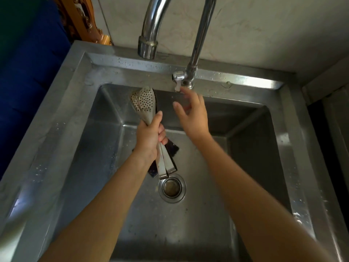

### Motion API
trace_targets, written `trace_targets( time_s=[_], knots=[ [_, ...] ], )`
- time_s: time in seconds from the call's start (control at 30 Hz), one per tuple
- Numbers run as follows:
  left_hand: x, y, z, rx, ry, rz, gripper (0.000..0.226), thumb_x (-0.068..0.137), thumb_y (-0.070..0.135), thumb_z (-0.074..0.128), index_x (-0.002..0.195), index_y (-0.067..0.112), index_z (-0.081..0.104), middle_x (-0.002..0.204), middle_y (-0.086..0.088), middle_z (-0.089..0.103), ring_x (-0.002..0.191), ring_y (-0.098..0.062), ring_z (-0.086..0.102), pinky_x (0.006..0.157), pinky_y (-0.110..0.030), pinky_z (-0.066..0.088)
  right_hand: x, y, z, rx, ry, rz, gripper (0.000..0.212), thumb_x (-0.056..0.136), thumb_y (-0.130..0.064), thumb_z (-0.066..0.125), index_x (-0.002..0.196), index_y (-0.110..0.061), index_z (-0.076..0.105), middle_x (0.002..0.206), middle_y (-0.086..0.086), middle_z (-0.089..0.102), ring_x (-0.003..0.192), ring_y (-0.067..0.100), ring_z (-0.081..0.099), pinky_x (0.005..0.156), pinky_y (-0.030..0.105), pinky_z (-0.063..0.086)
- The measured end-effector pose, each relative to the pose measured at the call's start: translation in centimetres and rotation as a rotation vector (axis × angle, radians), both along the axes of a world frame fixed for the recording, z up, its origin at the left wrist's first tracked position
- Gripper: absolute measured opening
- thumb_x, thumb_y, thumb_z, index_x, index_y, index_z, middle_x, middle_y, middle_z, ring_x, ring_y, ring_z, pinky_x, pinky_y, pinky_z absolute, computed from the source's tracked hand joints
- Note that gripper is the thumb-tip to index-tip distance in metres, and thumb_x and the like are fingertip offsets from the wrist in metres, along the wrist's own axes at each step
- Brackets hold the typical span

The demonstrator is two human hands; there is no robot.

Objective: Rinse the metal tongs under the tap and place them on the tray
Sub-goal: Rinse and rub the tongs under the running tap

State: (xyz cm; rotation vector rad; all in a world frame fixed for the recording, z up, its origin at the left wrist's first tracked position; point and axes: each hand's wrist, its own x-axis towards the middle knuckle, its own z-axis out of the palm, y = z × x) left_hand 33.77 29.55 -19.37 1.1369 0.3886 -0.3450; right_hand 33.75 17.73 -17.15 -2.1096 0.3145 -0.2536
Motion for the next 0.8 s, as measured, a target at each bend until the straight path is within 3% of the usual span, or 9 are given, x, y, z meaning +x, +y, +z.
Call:
trace_targets(
  time_s=[0.07, 0.13, 0.23, 0.37, 0.53, 0.6, 0.67, 0.73, 0.8],
  knots=[
    [-1.2, 0.9, -1.5, 0.044, 0.036, 0.007, 0.028, 0.091, 0.021, 0.057, 0.07, 0.017, 0.04, 0.04, 0.008, 0.037, 0.029, -0.006, 0.03, 0.031, -0.017, 0.027, -4.4, 2.1, -1.9, 0.13, 0.129, 0.002, 0.03, 0.093, -0.03, 0.053, 0.119, -0.015, 0.054, 0.108, -0.001, 0.056, 0.087, 0.006, 0.055, 0.073, 0.017, 0.046],
    [-3.1, 1.7, -3.1, 0.101, 0.083, 0.011, 0.031, 0.09, 0.019, 0.058, 0.065, 0.017, 0.04, 0.039, 0.009, 0.037, 0.03, -0.005, 0.031, 0.031, -0.016, 0.027, -9.1, 4.4, -3.8, 0.276, 0.407, 0.154, 0.032, 0.097, -0.036, 0.041, 0.102, -0.013, 0.063, 0.091, 0.0, 0.067, 0.082, 0.009, 0.061, 0.074, 0.025, 0.046],
    [-6.5, 3.0, -5.6, 0.142, 0.162, -0.037, 0.03, 0.089, 0.017, 0.059, 0.066, 0.016, 0.041, 0.042, 0.008, 0.037, 0.034, -0.006, 0.033, 0.032, -0.019, 0.03, -14.1, 7.2, -5.5, 0.501, 0.655, 0.317, 0.051, 0.098, -0.047, 0.027, 0.077, -0.02, 0.065, 0.07, -0.007, 0.07, 0.07, -0.003, 0.064, 0.069, 0.009, 0.046],
    [-9.1, 4.5, -8.2, 0.122, 0.297, -0.06, 0.026, 0.091, 0.009, 0.053, 0.07, 0.012, 0.038, 0.04, 0.005, 0.035, 0.03, -0.007, 0.032, 0.032, -0.02, 0.033, -17.3, 8.8, -7.7, 0.555, 0.644, 0.302, 0.04, 0.1, -0.033, 0.035, 0.102, 0.001, 0.057, 0.081, 0.007, 0.065, 0.062, -0.005, 0.059, 0.063, 0.005, 0.043],
    [-9.9, 5.8, -9.2, 0.243, 0.509, -0.245, 0.018, 0.088, 0.021, 0.062, 0.077, 0.01, 0.054, 0.055, -0.002, 0.047, 0.043, -0.014, 0.05, 0.043, -0.024, 0.049, -18.7, 10.3, -9.3, 0.79, 0.66, 0.149, 0.029, 0.101, -0.025, 0.035, 0.101, -0.005, 0.056, 0.074, 0.004, 0.059, 0.062, 0.007, 0.057, 0.059, 0.016, 0.047],
    [-10.5, 6.7, -9.2, 0.321, 0.514, -0.458, 0.019, 0.086, 0.029, 0.065, 0.083, 0.011, 0.062, 0.068, -0.003, 0.061, 0.057, -0.017, 0.058, 0.05, -0.024, 0.049, -18.9, 10.8, -9.6, 0.826, 0.658, 0.05, 0.033, 0.101, -0.028, 0.035, 0.101, -0.005, 0.058, 0.075, 0.003, 0.06, 0.063, 0.008, 0.057, 0.059, 0.018, 0.047],
    [-11.4, 7.4, -9.4, 0.396, 0.483, -0.624, 0.035, 0.085, 0.037, 0.063, 0.091, 0.003, 0.066, 0.077, -0.009, 0.065, 0.062, -0.02, 0.059, 0.054, -0.026, 0.045, -19.2, 11.1, -9.7, 0.83, 0.684, -0.033, 0.039, 0.1, -0.035, 0.034, 0.098, -0.006, 0.061, 0.077, 0.003, 0.063, 0.064, 0.007, 0.059, 0.058, 0.017, 0.048],
    [-12.3, 7.7, -9.5, 0.477, 0.39, -0.686, 0.044, 0.087, 0.042, 0.06, 0.094, -0.002, 0.066, 0.073, -0.012, 0.062, 0.055, -0.021, 0.057, 0.046, -0.025, 0.041, -19.4, 11.3, -9.5, 0.829, 0.706, -0.043, 0.045, 0.1, -0.04, 0.032, 0.094, -0.007, 0.062, 0.077, 0.005, 0.064, 0.064, 0.009, 0.06, 0.058, 0.019, 0.048],
    [-12.9, 8.0, -9.3, 0.518, 0.307, -0.686, 0.039, 0.088, 0.041, 0.059, 0.084, 0.003, 0.063, 0.064, -0.008, 0.06, 0.047, -0.018, 0.057, 0.041, -0.024, 0.042, -19.6, 11.4, -8.9, 0.829, 0.716, -0.064, 0.043, 0.1, -0.038, 0.033, 0.095, -0.006, 0.061, 0.074, 0.005, 0.064, 0.058, 0.007, 0.062, 0.053, 0.017, 0.049]
  ],
)
